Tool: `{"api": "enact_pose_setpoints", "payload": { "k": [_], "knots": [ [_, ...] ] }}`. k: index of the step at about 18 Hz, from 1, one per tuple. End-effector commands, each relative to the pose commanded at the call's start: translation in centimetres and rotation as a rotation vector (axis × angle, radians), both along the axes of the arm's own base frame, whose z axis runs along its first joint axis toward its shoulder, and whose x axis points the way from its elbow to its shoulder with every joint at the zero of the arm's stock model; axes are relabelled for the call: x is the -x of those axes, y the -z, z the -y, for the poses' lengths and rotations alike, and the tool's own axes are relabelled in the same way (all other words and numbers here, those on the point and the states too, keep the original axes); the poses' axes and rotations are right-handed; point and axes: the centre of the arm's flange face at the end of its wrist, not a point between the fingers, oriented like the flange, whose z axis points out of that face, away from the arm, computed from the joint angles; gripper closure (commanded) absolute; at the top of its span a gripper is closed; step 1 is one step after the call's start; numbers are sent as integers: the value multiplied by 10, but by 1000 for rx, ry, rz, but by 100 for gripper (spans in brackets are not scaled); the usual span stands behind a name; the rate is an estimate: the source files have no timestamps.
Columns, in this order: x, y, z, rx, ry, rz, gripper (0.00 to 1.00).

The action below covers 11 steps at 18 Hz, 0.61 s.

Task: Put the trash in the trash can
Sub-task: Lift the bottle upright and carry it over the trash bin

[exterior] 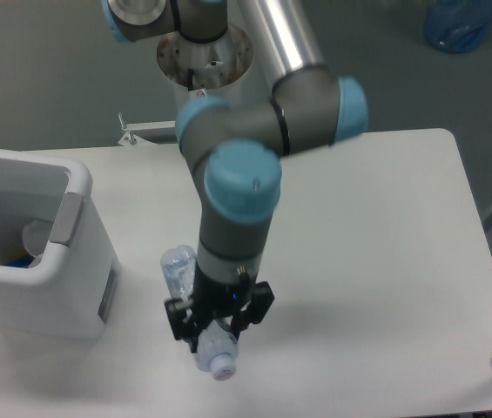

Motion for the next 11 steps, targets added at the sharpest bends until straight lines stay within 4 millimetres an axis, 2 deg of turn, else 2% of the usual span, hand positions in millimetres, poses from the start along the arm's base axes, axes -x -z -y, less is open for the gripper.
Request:
{"api": "enact_pose_setpoints", "payload": {
  "k": [2,8,11],
  "knots": [
    [-10,-32,-2,-115,38,-35,39],
    [-41,-99,-2,-355,219,-19,39],
    [-54,-131,7,-444,278,-8,42]
  ]
}}
